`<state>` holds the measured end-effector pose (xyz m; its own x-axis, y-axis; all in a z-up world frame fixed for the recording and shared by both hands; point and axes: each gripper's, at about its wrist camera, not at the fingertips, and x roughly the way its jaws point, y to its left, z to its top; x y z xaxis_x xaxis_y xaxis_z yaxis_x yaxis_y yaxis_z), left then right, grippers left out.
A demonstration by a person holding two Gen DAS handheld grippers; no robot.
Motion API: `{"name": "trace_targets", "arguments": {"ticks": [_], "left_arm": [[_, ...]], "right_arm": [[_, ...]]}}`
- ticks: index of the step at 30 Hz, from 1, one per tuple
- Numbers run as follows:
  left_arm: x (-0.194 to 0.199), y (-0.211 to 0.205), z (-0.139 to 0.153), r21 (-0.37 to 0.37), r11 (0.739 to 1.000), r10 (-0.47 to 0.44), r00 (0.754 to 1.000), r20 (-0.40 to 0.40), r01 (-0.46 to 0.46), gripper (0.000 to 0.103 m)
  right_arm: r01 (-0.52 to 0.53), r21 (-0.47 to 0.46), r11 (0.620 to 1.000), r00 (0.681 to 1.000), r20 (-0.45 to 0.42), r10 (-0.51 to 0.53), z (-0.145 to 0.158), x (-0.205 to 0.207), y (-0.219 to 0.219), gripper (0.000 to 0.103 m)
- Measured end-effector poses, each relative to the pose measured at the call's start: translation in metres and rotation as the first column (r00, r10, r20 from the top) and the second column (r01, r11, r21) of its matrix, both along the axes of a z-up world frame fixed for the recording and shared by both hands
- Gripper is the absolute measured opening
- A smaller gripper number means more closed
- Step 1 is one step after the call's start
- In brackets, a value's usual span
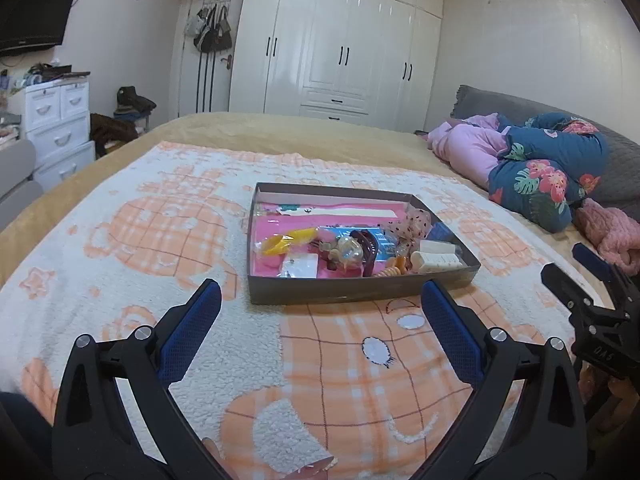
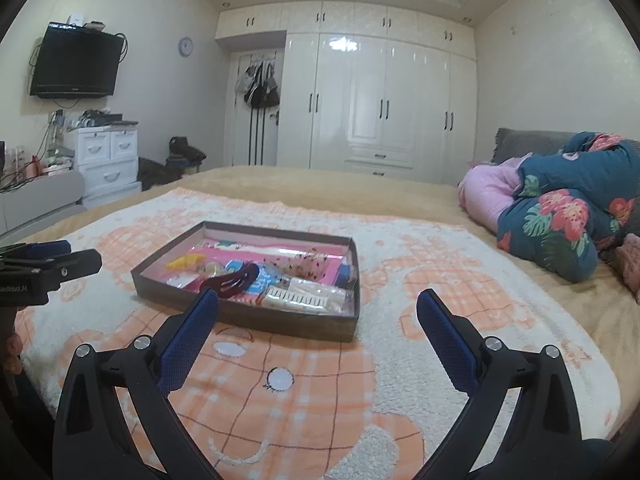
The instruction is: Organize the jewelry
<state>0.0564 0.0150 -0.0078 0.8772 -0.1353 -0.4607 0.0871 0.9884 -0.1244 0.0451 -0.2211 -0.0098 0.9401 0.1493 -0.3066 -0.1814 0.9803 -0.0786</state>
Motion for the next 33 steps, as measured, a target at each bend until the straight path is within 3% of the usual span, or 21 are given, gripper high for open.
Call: {"name": "trace_targets", "arguments": {"ticks": [8,17,33], "left_arm": [[-0.01,-0.004,0.006,0.019,1.0,-0.005,0.998,0.065,0.003,0.092],[-0.011,-0.003,0.005,0.01,1.0,0.016,0.996,0.085,-0.017,0.092],[-0.011,-0.001,0.005,0.022,1.0,0.018,0.995,0.094,-0.02,0.092]], "right_arm": [[0.024,0.021,0.999,0.999,0.029,-0.024,0.002,-0.006,-0.004,0.097],[0.012,0.036,0.999,0.998,0.068,-0.015,0.001,-0.014,-0.003,0.097],[0.032,0.023,0.999,0.999,0.039,-0.033,-0.004,-0.005,-0.001,0.097]]}}
